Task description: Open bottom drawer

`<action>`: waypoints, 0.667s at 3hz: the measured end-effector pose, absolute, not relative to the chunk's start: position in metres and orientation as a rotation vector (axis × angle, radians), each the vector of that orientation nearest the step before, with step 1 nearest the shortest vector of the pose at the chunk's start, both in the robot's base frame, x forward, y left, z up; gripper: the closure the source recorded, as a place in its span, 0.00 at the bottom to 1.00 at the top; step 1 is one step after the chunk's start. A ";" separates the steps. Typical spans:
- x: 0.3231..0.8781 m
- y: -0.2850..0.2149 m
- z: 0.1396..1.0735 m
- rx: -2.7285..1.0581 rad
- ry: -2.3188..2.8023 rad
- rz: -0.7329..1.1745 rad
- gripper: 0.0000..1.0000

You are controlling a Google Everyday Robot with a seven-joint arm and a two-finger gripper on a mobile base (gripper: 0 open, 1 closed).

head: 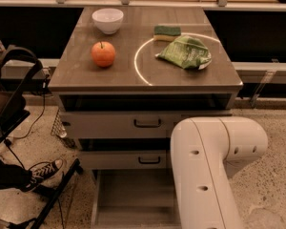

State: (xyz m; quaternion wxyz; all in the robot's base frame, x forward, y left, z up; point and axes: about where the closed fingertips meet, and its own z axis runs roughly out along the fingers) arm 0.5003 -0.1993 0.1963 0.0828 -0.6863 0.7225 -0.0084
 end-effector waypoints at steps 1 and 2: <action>0.488 -0.206 0.168 -2.030 2.207 0.075 1.00; 0.469 -0.226 0.164 -1.993 2.264 0.176 1.00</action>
Offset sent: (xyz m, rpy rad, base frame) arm -0.0501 -0.0546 -0.0300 0.1113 0.2043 -0.1099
